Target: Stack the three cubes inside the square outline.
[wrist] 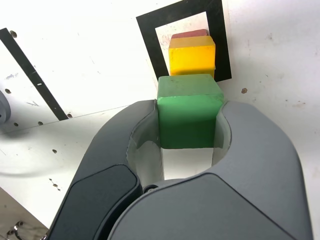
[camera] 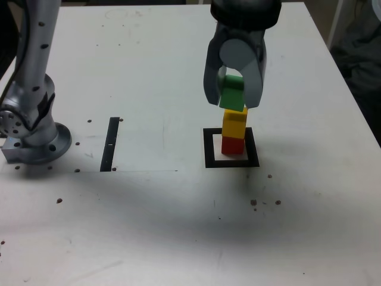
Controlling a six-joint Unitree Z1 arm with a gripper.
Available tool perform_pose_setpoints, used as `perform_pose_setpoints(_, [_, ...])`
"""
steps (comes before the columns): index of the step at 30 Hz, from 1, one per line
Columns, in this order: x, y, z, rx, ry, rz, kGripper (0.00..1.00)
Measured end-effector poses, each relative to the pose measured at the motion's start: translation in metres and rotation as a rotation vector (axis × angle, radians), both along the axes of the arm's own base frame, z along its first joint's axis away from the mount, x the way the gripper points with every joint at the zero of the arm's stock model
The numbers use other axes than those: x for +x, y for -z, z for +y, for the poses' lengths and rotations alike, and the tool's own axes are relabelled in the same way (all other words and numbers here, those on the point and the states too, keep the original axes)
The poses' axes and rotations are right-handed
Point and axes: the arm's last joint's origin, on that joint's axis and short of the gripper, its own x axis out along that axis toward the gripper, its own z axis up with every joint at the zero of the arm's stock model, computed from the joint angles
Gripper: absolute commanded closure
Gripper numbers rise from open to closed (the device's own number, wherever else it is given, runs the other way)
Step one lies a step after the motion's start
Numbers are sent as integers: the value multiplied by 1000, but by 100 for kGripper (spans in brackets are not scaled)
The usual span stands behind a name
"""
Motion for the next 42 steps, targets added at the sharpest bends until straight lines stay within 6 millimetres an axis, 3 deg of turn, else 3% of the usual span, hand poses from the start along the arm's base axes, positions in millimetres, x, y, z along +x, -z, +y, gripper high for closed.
perform_pose_setpoints(14, [9,16,9,-4,-6,30,73])
perform_pose_setpoints(16, [9,17,9,-6,-5,29,61])
perform_pose_setpoints(21, [11,18,8,-8,7,27,9])
perform_pose_setpoints(23, [11,18,8,-9,10,27,1])
perform_pose_setpoints(42, [4,15,10,8,12,29,0])
